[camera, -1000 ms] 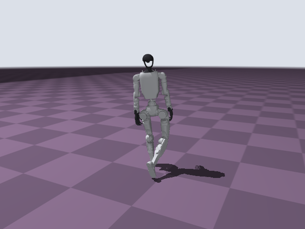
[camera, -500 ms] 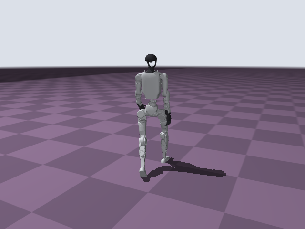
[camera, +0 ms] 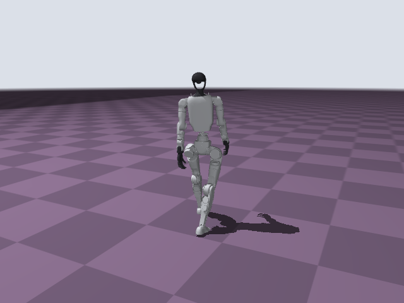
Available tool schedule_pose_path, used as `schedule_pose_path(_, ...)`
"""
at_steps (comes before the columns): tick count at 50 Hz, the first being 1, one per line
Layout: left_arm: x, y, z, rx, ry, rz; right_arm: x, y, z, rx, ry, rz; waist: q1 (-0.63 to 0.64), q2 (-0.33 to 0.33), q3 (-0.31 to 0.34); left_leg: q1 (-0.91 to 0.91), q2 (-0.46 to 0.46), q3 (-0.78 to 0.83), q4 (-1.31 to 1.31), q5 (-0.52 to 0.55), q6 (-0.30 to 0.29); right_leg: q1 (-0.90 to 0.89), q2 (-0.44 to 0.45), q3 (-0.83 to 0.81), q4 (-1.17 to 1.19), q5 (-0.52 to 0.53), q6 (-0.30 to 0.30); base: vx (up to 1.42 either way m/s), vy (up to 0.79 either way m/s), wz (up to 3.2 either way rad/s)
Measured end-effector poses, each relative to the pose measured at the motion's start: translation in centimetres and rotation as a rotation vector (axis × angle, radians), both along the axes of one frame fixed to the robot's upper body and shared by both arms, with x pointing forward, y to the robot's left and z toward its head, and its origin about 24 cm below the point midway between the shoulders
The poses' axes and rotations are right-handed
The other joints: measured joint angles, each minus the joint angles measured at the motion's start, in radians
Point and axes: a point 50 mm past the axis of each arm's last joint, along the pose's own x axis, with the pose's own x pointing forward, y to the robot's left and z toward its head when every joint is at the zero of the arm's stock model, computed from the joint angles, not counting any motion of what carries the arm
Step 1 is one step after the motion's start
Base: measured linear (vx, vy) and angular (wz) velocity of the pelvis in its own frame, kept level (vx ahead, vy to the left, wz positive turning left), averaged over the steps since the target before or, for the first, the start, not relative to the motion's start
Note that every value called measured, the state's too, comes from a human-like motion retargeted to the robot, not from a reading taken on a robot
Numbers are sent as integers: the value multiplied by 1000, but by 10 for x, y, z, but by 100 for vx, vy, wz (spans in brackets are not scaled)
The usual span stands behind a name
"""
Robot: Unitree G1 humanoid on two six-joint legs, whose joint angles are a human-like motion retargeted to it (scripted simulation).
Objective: Walk run
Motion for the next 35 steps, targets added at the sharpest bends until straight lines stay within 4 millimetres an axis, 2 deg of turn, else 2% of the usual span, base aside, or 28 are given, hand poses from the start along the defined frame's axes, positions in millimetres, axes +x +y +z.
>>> schedule_pose_path(2, 8, -1, -1, 0, -16, -5, -18, -3, -7, -2, 59, 23, 11, 11, -17, 12, 5, 41, 59, 37, 25, 23, 3, 12, 50, 93, 18, 93, 10, -16)
schedule_pose_path(4, 20, -5, -3, -13, -30, -19, -47, -5, -17, -3, 133, 23, 40, 22, -38, 29, 26, 22, 119, 40, 25, 14, -22, 2, 151, 267, 12, 116, 16, -46)
schedule_pose_path(6, 44, -11, -6, -29, -76, -49, -76, -8, -23, -7, 178, -19, 54, 43, -48, 75, 39, 11, 148, -12, 61, -30, -63, -73, 313, 444, -18, 136, 18, -5)
schedule_pose_path(8, 72, -14, -8, -51, -155, -86, -99, -14, -26, -12, 214, -63, 55, 76, -44, 149, 54, 1, 139, -61, 94, -83, -120, -197, 521, 526, -89, 102, 6, 2)
schedule_pose_path(10, 104, -13, -6, -66, -260, -120, -116, -18, -28, -20, 261, -61, 55, 92, -46, 207, 65, 15, 116, -92, 112, -183, -165, -231, 722, 431, -107, 78, 1, -35)
schedule_pose_path(13, 152, -6, 1, -57, -426, -175, -137, -18, -31, -50, 346, -13, 5, 84, -66, 280, 50, 22, 39, -103, 123, -417, -162, -154, 878, 332, -21, 80, -3, -12)
schedule_pose_path(15, 184, -1, 10, -53, -526, -215, -147, -17, -33, -66, 382, -16, -47, 77, -73, 320, 27, 11, -8, -108, 136, -557, -152, -129, 882, 271, 27, 66, -4, 32)
schedule_pose_path(19, 237, 12, 32, -44, -676, -271, -167, -18, -34, -35, 447, -64, -147, 62, -72, 412, -26, -23, -64, -144, 154, -728, -188, -133, 626, 188, 78, 71, -5, 51)
schedule_pose_path(23, 273, 28, 53, -16, -775, -327, -181, -14, -35, 12, 512, -87, -238, 21, -63, 532, -90, -66, -99, -196, 165, -805, -184, -43, 210, 182, 140, 84, -15, 60)
schedule_pose_path(25, 283, 32, 60, -10, -802, -355, -187, -10, -36, 26, 531, -109, -273, 18, -63, 593, -95, -91, -109, -218, 161, -829, -173, 21, 65, 173, 175, 110, -26, 61)
schedule_pose_path(27, 286, 32, 63, -9, -818, -369, -191, -9, -36, 41, 544, -132, -288, 18, -70, 638, -94, -109, -103, -227, 147, -847, -177, 23, 34, 174, 191, 95, -19, 45)
schedule_pose_path(30, 283, 27, 60, -19, -827, -353, -187, -8, -36, 55, 546, -146, -293, 19, -92, 674, -95, -108, -68, -185, 122, -873, -182, 32, 143, 209, 117, 105, -25, 13)
schedule_pose_path(32, 264, 25, 49, -41, -776, -330, -186, -7, -36, 53, 551, -143, -301, 3, -98, 706, -111, -92, -13, -78, 109, -843, -206, 10, 180, 298, 103, 106, -24, -4)
schedule_pose_path(33, 249, 23, 41, -51, -739, -320, -187, -6, -37, 53, 557, -146, -293, 0, -98, 717, -113, -67, 27, 10, 108, -825, -205, 39, 213, 298, 92, 109, -20, -17)
schedule_pose_path(35, 217, 14, 26, -62, -669, -296, -184, -5, -37, 48, 558, -158, -280, -7, -118, 689, -87, 53, 155, 201, 141, -791, -228, 61, 264, 246, 71, 114, -17, -25)
